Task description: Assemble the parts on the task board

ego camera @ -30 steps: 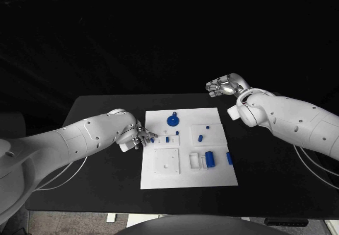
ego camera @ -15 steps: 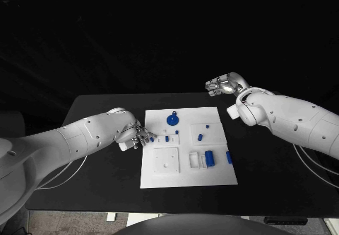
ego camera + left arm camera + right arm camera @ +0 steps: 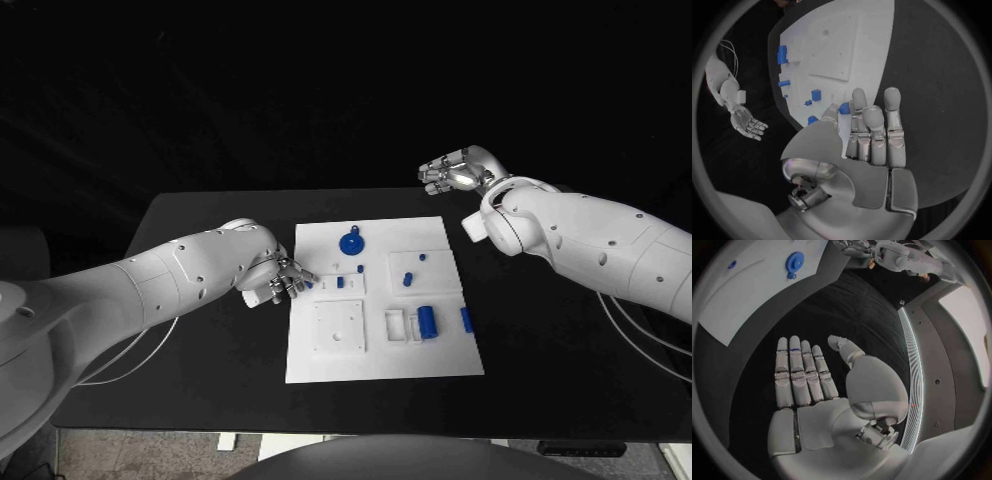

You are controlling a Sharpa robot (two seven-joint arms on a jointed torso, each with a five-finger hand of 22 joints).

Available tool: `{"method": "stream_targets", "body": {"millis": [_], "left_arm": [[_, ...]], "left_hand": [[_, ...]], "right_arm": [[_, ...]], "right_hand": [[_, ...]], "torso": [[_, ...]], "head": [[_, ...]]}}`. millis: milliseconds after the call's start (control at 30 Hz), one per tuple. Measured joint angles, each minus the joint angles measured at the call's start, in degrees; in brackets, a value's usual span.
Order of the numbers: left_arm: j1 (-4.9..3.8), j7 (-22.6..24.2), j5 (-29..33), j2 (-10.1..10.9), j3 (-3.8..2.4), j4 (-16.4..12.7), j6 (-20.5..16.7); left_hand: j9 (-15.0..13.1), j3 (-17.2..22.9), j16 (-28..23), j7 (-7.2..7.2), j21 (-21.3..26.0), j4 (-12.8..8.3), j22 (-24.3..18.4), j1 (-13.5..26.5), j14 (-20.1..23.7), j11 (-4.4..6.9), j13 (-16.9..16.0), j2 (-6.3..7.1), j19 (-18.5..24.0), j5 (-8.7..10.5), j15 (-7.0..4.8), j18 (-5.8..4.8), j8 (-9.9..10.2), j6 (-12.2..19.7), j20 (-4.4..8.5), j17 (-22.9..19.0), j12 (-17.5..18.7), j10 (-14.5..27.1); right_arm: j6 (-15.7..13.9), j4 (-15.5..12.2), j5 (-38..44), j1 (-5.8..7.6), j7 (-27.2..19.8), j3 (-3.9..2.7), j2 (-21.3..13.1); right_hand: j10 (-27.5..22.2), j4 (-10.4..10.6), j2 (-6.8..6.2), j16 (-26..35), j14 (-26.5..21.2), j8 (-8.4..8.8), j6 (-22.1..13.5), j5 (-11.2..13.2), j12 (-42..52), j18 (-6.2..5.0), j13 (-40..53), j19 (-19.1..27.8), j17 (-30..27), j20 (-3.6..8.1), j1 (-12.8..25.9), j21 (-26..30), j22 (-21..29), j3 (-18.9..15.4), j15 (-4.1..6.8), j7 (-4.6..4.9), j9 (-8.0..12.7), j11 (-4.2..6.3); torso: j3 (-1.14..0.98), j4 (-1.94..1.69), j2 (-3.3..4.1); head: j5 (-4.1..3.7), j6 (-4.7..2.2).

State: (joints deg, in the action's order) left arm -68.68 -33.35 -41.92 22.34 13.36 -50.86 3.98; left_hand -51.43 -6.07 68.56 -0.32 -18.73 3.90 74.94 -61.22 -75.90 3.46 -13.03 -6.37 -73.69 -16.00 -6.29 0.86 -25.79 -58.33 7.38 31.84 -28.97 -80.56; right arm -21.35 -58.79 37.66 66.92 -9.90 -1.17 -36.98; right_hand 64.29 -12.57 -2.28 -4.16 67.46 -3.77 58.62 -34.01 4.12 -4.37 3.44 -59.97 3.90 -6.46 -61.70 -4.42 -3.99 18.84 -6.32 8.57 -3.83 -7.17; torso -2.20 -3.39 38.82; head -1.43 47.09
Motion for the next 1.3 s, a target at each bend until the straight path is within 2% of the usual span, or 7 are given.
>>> {"method": "stream_targets", "body": {"millis": [233, 467, 733, 1000, 1167, 1233, 1300], "left_arm": [[0.01, 0.02, 0.0, -0.01, 0.0, 0.08, 0.16], [0.03, 0.15, 0.22, -0.02, 0.01, -0.06, 0.48], [0.03, 0.27, 0.5, 0.01, 0.01, -0.08, 0.78], [0.04, 0.3, 0.45, 0.12, 0.01, 0.09, 0.8], [0.04, 0.31, 0.34, 0.12, 0.01, 0.15, 0.78], [0.04, 0.34, 0.31, 0.12, 0.01, 0.18, 0.77], [0.04, 0.41, 0.29, 0.12, 0.01, 0.22, 0.75]], "left_hand": [[0.19, 1.29, 0.0, 0.0, 0.0, -1.29, -0.01, -1.51, 0.2, 0.0, 0.06, -2.09, 0.0, 0.0, -0.2, 0.0, 0.0, 0.41, 0.0, -0.13, 0.0, 0.0], [0.43, 1.97, 0.0, 0.2, 0.0, -2.29, -0.01, -2.28, 0.58, -0.34, 0.12, -3.27, 0.41, -0.34, 0.17, 0.0, 0.0, 1.03, -0.01, -0.2, 0.0, 0.68], [0.77, 1.7, 0.0, 0.21, 0.0, -3.09, -0.02, -2.21, 0.99, -0.39, 0.12, -3.2, 0.61, -0.67, 0.16, 0.0, 0.23, 1.43, -0.2, -0.36, -0.25, 1.04], [1.06, -0.62, 0.22, 0.21, 0.0, -1.91, -0.02, -0.4, 0.99, -0.4, 0.1, -0.8, 0.61, -0.67, 0.16, 0.0, 0.23, 1.43, -0.21, -0.57, -0.66, 1.44], [1.09, -1.27, 0.22, 0.21, 0.0, -1.14, -0.02, 0.15, 0.99, -0.41, 0.07, -0.23, 0.61, -0.67, 0.16, 0.0, 0.23, 1.43, -0.21, -0.67, -0.66, 1.44], [1.2, -1.05, 0.22, 0.21, 0.0, -0.92, -0.03, 0.15, 0.99, -0.4, 0.07, -0.23, 0.61, -1.66, 0.16, 0.0, 0.23, 1.43, -0.21, -0.7, -0.89, 1.44], [1.39, -0.4, 0.22, 0.21, 0.0, -0.68, -0.03, -0.34, 0.99, -0.41, 0.07, -0.72, 0.61, -4.11, 0.16, 0.0, 0.23, 1.43, -0.21, -0.7, -0.89, 1.44]], "right_arm": [[0.0, -0.01, -0.01, 0.0, 0.01, 0.0, -0.01], [0.0, -0.01, -0.02, 0.0, 0.01, 0.0, 0.03], [0.0, 0.02, -0.03, 0.0, 0.01, 0.0, 0.05], [0.0, 0.09, -0.05, 0.0, 0.01, 0.0, 0.12], [0.0, 0.1, -0.07, 0.0, 0.01, 0.0, 0.15], [0.0, 0.1, -0.07, 0.0, 0.01, 0.0, 0.15], [0.0, 0.1, -0.08, 0.0, 0.01, 0.0, 0.15]], "right_hand": [[0.0, 0.0, 0.0, 0.0, 0.0, 0.0, 0.0, 0.0, 0.0, 0.0, 0.0, 0.0, 0.0, 0.0, 0.0, 0.0, 0.0, 0.0, 0.0, 0.0, 0.0, 0.0], [0.0, 0.0, 0.0, 0.0, 0.0, 0.0, 0.0, 0.0, 0.0, 0.0, 0.0, 0.0, 0.0, 0.0, 0.0, 0.0, 0.0, 0.0, 0.0, 0.0, 0.0, 0.0], [0.0, 0.0, 0.0, 0.0, 0.0, 0.0, 0.0, 0.0, 0.0, 0.0, 0.0, -0.01, 0.0, 0.01, 0.0, 0.0, 0.0, 0.0, 0.0, 0.0, 0.0, 0.0], [0.0, 0.0, 0.0, 0.0, 0.0, 0.0, 0.0, 0.01, 0.0, 0.0, 0.0, -0.01, 0.0, 0.01, 0.0, 0.0, 0.0, 0.0, 0.0, 0.0, 0.0, 0.0], [-0.21, 0.17, 0.0, 0.0, -0.15, 0.0, 0.0, 0.01, 0.0, 0.0, 0.0, -0.01, 0.0, 0.01, 0.0, 0.0, 0.0, -0.17, -0.15, 0.0, 0.0, -0.21], [-0.21, 0.17, 0.0, 0.0, -0.15, 0.0, 0.0, 0.01, 0.0, 0.0, 0.0, -0.01, 0.0, 0.01, 0.0, 0.0, 0.0, -0.17, -0.15, 0.0, 0.0, -0.21], [-0.21, 0.17, 0.0, 0.0, -0.15, 0.0, 0.0, 0.01, 0.0, 0.0, 0.0, -0.01, 0.0, 0.01, 0.0, 0.0, 0.0, -0.17, -0.15, 0.0, 0.0, -0.21]], "torso": [[-0.03, -0.02, -0.01], [-0.04, -0.03, -0.06], [-0.04, -0.05, -0.07], [-0.04, -0.06, -0.07], [-0.04, -0.06, -0.07], [-0.04, -0.06, -0.05], [-0.02, -0.06, -0.04]], "head": [[-0.07, 0.09], [-0.08, 0.14], [-0.08, 0.19], [-0.08, 0.2], [-0.08, 0.23], [-0.08, 0.24], [-0.08, 0.24]]}}
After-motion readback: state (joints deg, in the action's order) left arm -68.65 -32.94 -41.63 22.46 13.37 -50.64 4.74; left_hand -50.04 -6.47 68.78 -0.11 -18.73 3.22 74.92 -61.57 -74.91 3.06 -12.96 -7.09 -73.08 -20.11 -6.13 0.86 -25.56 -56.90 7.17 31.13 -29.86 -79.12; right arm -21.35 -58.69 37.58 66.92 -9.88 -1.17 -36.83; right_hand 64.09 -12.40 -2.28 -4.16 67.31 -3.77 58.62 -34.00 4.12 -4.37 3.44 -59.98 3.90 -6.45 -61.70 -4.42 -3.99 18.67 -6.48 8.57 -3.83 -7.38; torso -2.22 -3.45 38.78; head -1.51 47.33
